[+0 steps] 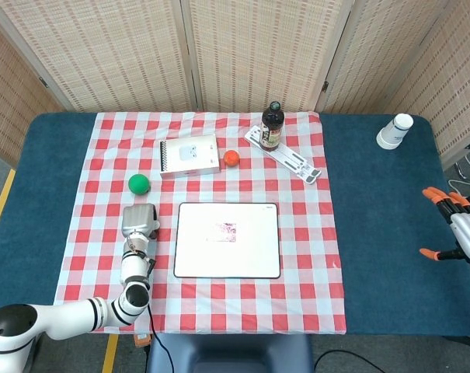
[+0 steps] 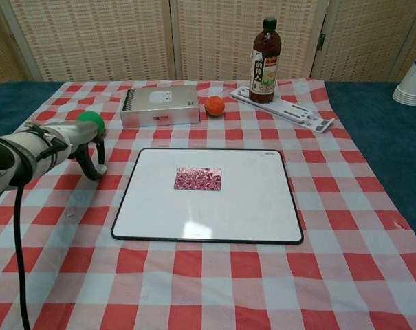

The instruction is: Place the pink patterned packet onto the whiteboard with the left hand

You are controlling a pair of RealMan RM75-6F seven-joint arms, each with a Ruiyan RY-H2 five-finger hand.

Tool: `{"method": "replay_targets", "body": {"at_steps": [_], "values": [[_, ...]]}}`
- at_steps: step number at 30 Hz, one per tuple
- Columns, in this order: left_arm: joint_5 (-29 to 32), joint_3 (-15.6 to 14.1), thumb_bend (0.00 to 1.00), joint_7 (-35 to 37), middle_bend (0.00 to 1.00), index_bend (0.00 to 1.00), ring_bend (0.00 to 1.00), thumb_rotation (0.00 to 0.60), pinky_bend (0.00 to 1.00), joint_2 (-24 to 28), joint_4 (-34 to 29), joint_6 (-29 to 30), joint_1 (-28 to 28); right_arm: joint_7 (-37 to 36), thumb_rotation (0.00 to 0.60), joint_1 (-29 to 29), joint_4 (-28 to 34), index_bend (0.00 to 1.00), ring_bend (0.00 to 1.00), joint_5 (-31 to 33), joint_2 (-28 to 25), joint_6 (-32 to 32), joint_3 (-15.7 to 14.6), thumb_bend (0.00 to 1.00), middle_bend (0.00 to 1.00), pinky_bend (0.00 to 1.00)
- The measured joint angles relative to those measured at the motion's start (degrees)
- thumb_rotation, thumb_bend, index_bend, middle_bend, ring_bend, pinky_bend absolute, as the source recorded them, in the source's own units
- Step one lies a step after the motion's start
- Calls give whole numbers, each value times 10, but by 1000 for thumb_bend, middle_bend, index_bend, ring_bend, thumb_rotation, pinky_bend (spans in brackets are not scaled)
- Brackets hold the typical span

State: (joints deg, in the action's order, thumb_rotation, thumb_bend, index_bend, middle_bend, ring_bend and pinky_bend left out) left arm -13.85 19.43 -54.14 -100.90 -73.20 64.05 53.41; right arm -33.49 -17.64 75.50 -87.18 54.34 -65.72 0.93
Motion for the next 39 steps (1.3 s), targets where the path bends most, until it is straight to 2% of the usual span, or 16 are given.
{"method": "replay_targets", "body": {"at_steps": [11,18,26,30,34,39], "values": [[-4,2,325,-1,1000,493,1000,600,1000,5,-10,6,0,-1,600,-1,-1,0,0,1,1,3,0,0,0,0],[-17,7,325,-10,1000,494,1000,600,1000,12,-45,24,12,-2,600,-2,-2,0,0,0,1,4,0,0,0,0],[-37,14,325,-38,1000,495,1000,600,1000,-38,-59,34,64,-5,600,0,-4,0,0,-7,1,-7,-2,0,0,0],[-43,26,325,-49,1000,496,1000,600,1000,-67,-52,36,93,-13,600,3,-8,0,0,-8,0,-14,-1,0,0,0],[-33,46,326,-60,1000,497,1000,600,1000,-84,-35,35,116,-15,600,3,-9,0,0,-8,-1,-12,-1,0,0,0],[-15,53,326,-70,1000,497,1000,600,1000,-99,-19,28,130,-18,600,4,-8,0,0,-8,-2,-15,-2,0,0,0]]}}
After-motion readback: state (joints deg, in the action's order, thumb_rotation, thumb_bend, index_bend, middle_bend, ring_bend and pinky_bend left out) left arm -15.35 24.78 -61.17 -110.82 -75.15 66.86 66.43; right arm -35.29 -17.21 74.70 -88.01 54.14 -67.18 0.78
